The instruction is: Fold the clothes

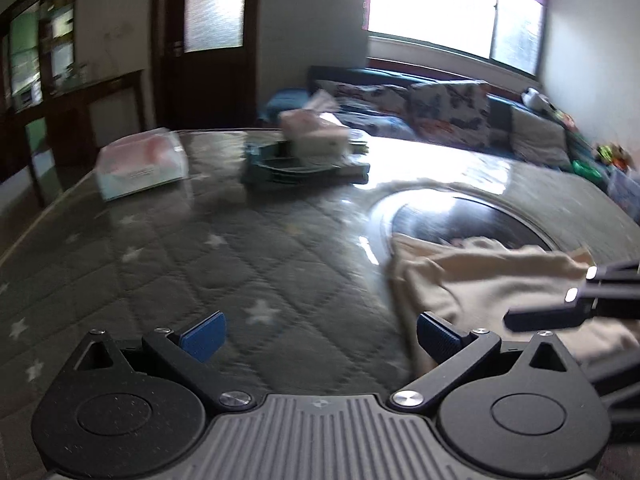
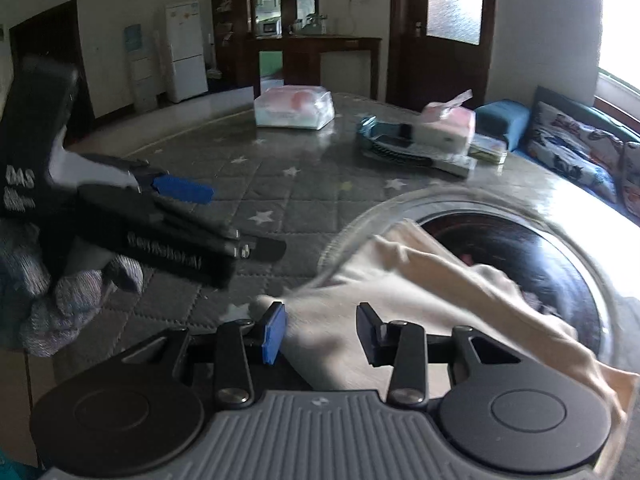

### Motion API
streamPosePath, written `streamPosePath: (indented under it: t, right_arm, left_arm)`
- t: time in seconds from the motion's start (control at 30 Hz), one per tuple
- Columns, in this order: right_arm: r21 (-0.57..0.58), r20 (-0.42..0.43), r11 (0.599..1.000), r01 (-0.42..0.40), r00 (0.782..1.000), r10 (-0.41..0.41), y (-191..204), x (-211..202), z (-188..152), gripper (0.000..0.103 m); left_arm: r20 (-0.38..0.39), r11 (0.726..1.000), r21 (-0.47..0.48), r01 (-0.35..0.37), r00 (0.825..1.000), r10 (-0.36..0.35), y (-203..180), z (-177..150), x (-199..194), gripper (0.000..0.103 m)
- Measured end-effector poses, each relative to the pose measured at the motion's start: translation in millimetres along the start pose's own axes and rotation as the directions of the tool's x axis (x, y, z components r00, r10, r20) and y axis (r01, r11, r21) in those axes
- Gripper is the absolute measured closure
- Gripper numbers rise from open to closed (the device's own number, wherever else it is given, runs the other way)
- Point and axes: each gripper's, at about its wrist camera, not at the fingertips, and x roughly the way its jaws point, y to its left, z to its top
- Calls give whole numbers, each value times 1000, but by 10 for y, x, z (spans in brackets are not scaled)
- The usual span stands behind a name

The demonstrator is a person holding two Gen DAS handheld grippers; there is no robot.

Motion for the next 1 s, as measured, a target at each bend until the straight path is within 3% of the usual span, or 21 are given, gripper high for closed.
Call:
streamPosePath:
  t: [0.17,0.43,0.8,1.0]
  right_arm:
    - [-11,-20,1000,-6,1000,5,66,144,-5,64]
    - [-47,-8,999,0,1000,0,132,-35,-5,63]
    - [-142,-26,988,54,998,-58,319,153,-48,60]
    - [-160,-21,983,85,996,-90,350,172,-56,69]
  left_arm:
    - [2,1000,1,-4,1000,4,34,32,-5,0]
    - [9,1000,-25,11,1000,-11,-69,142,82,0]
    - [-56,991,-121,49,997,-57,-139,239,232,0]
    - [-92,986,-154,66,992,-81,-179,247,319,0]
